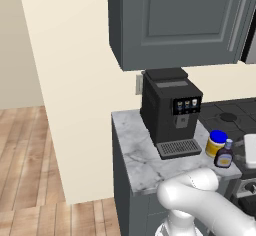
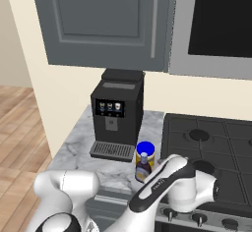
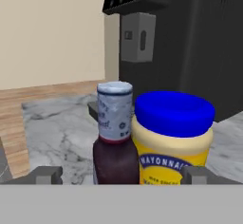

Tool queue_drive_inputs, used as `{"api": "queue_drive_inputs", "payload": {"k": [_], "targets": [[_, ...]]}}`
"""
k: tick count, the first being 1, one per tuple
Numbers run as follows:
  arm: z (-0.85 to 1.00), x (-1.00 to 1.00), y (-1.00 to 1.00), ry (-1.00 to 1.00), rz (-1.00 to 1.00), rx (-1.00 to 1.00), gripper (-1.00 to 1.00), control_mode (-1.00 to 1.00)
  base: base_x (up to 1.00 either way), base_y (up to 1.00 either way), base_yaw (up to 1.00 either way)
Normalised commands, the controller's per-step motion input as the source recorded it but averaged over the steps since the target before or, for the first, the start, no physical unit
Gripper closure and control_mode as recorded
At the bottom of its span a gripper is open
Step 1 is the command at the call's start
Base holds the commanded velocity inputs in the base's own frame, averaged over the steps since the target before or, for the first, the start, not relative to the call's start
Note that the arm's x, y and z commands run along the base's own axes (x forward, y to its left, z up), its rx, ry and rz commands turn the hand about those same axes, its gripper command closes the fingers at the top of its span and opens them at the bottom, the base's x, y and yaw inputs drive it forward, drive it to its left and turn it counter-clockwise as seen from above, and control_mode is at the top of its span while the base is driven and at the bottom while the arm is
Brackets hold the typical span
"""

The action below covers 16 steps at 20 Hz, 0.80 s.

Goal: Take 2 condiments from the cabinet and move them on the counter near the stove.Make sure the condiments are lined up with each other, next to each other.

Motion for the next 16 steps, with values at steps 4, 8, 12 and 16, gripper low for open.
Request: {"api": "queue_drive_inputs", "payload": {"k": [4,8,12,16], "targets": [[0.29,-0.38,-0.08,-0.01,0.00,0.00,-1.00,-1.00,0.00,0.00,0.00],[0.47,-0.55,-0.02,-0.05,0.00,0.00,-1.00,-1.00,0.00,0.00,0.00],[0.71,-0.54,0.00,-0.02,0.00,0.00,-1.00,-1.00,0.00,0.00,0.00],[0.81,-0.37,0.04,0.00,-0.05,0.00,-1.00,-1.00,0.00,0.00,0.00]]}}
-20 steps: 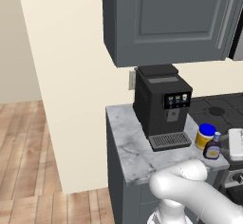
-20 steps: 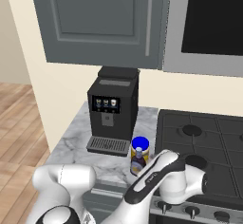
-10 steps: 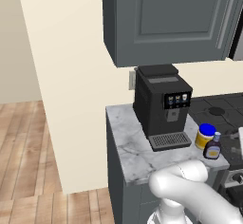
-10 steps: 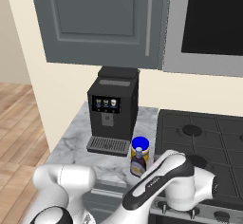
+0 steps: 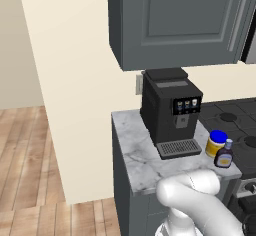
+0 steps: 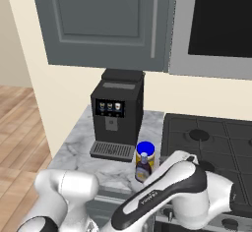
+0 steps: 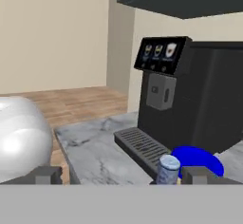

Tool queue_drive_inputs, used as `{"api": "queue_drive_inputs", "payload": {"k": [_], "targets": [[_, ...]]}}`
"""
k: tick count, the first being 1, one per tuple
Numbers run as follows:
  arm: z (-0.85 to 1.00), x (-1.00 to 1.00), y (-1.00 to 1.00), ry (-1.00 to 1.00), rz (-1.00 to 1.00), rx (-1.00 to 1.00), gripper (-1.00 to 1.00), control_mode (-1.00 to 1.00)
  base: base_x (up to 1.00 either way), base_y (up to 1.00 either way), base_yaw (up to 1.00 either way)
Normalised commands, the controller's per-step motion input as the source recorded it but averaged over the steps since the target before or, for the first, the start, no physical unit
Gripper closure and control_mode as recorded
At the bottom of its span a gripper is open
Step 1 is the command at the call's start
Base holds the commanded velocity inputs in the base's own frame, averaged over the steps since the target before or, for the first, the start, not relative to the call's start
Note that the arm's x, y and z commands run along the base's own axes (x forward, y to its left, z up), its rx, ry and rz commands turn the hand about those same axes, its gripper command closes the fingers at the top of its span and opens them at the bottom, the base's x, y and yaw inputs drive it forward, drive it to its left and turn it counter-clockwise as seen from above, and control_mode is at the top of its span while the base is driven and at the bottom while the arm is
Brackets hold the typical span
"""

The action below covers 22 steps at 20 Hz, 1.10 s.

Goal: Take 2 condiments from the cabinet and move them on the counter near the stove.Make sure the condiments are lined up with each other, next to each other.

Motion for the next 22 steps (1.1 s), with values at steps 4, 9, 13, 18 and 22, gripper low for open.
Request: {"api": "queue_drive_inputs", "payload": {"k": [4,9,13,18,22], "targets": [[0.93,-0.31,0.09,0.06,-0.10,-0.01,-1.00,-1.00,0.00,0.00,0.00],[0.91,-0.28,0.29,0.21,-0.13,-0.04,-1.00,-1.00,0.00,0.00,0.00],[0.81,-0.12,0.53,0.33,-0.14,-0.07,-1.00,-1.00,0.00,0.00,0.00],[0.64,-0.10,0.69,0.29,-0.16,-0.11,-1.00,-1.00,0.00,0.00,0.00],[0.46,0.00,0.83,0.19,-0.11,-0.14,-1.00,-1.00,0.00,0.00,0.00]]}}
